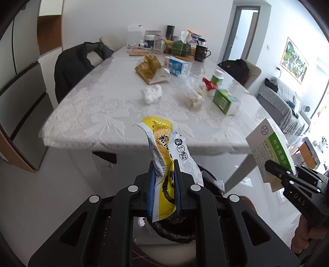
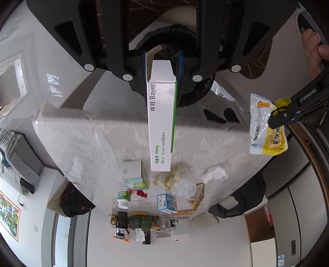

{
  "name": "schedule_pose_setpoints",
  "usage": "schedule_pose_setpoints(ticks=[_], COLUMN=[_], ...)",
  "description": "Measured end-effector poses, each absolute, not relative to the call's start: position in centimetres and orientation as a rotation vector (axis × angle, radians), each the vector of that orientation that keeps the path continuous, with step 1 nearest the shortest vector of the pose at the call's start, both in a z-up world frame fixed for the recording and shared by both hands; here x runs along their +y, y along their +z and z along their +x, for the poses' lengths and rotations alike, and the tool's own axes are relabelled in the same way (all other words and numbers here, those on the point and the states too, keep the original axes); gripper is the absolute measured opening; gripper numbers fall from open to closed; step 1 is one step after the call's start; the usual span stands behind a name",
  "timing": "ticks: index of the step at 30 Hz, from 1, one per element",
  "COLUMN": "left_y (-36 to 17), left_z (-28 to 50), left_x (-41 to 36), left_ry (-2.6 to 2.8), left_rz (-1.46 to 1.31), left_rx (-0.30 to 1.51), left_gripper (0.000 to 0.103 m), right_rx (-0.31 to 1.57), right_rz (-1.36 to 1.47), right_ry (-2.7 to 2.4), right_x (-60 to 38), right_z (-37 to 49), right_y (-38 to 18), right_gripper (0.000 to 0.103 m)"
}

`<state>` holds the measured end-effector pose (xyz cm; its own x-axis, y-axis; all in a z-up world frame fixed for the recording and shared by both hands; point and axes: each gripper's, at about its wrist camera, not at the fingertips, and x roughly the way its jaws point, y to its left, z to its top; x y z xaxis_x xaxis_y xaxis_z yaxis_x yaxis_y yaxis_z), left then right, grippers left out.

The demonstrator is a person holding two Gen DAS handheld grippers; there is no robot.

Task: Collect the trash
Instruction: 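Carry the wrapper and the Bayer box over the black trash bin with both grippers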

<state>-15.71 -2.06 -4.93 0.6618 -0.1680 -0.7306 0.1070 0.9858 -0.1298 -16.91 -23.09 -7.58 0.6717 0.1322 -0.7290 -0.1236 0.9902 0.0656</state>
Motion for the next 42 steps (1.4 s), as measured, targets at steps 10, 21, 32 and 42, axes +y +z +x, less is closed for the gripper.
schedule_pose_setpoints(ticks=[10, 21, 32, 42], left_y=[-8.3, -14.8, -21.0, -24.0], left_z=[-18.5, -17.3, -13.2, -10.3], left_x=[-4.0, -5.7, -7.0, -10.8], left_ry=[-0.194, -0.231, -0.244, -0.275], left_rz=[-0.031, -0.029, -0.063, -0.028], left_rx=[0.891, 0.954, 1.009, 1.044], left_gripper=[0.015, 0.015, 0.015, 0.015], right_rx=[0.887, 0.957, 1.008, 1.030], right_rz=[0.018, 0.032, 0.045, 0.061], right_ry=[0.180, 0.154, 0.143, 0.102], right_x=[-22.4, -22.3, -23.1, -25.7], right_z=[-19.3, -17.4, -14.6, -13.2], right_y=[-12.0, -18.1, -23.1, -24.0], right_gripper=[0.020, 0.020, 0.020, 0.020])
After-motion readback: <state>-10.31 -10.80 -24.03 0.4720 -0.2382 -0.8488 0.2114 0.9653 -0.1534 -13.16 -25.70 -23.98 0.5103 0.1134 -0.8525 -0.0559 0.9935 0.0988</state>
